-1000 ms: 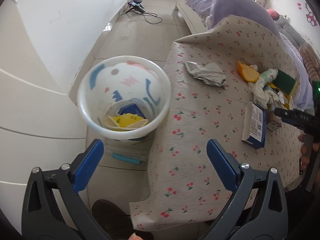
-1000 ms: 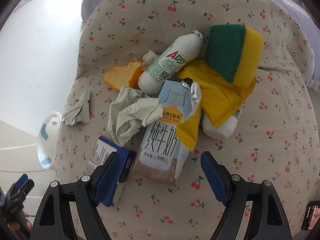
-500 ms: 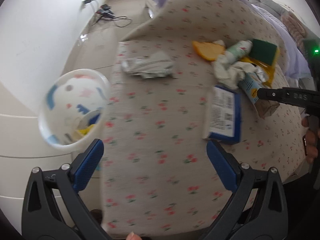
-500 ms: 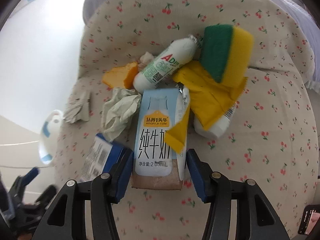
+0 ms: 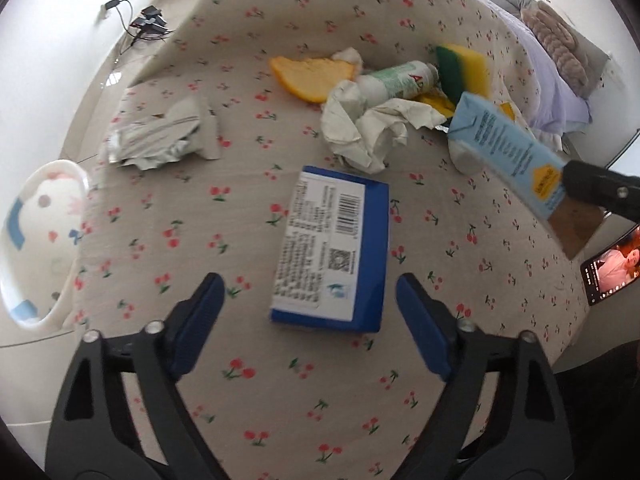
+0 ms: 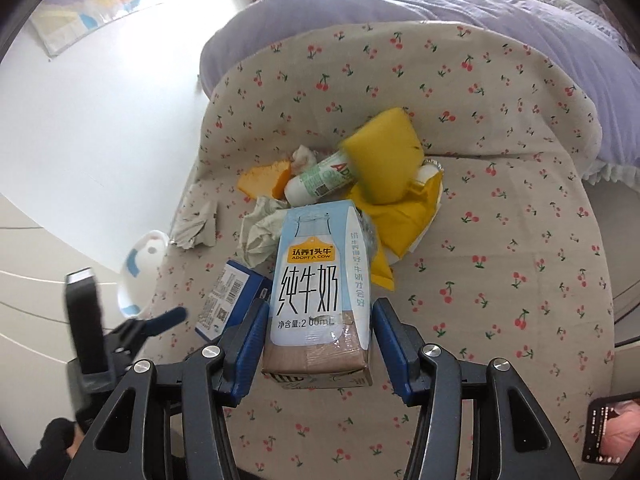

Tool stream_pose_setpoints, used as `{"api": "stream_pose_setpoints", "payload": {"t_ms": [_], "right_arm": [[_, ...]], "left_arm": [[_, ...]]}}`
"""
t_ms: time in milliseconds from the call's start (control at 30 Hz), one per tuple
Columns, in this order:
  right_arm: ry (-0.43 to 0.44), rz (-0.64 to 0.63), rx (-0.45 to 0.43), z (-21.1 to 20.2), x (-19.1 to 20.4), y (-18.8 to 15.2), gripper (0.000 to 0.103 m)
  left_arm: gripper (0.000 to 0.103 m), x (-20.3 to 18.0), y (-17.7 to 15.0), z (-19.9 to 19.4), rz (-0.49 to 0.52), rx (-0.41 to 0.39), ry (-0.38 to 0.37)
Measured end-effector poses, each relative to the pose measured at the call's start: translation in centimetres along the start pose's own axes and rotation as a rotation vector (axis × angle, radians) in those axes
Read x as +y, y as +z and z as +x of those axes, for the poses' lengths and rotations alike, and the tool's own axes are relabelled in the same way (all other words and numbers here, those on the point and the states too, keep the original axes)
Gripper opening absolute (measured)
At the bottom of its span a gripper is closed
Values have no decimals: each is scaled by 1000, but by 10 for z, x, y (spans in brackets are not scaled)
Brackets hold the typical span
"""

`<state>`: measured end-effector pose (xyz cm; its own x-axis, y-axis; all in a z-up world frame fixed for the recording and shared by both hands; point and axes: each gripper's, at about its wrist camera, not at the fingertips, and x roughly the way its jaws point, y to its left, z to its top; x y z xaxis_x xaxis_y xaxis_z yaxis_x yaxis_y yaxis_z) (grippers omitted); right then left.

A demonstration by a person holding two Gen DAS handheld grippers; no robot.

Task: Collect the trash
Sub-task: 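Grasp the blue-white box with the left tool while the right tool lifts the carton, then carry the blue-white box to the wastebasket and open the left tool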

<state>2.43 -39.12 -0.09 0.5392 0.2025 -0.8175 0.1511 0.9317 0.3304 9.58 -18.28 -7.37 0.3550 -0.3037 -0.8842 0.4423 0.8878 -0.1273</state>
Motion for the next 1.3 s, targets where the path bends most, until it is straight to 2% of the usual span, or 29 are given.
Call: {"api": "stream_pose_setpoints", "payload": {"t_ms": [100,167,400,633,867,1300], "right_arm": [[1,-1,-9,-5,-1,-1,54],[3,6,-10,-8,-4,0,54],[10,10,-25,-5,3,1,54],[34,-3,-49,-10,17,5,54],[66,-21,-70,-10,40,13,54],[116,-83,-40,15,96,15,55]], "left_arm": [[74,-3,1,6,6,7,0],[62,-6,2,10,6,14,-11],[60,1,2,-6,2,-14,-65],[60,24,3,-32,-53,-62,-93],[60,49,0,-41,-94,-86,-87],[60,103,-11,-63,-197,-120,-56]]}}
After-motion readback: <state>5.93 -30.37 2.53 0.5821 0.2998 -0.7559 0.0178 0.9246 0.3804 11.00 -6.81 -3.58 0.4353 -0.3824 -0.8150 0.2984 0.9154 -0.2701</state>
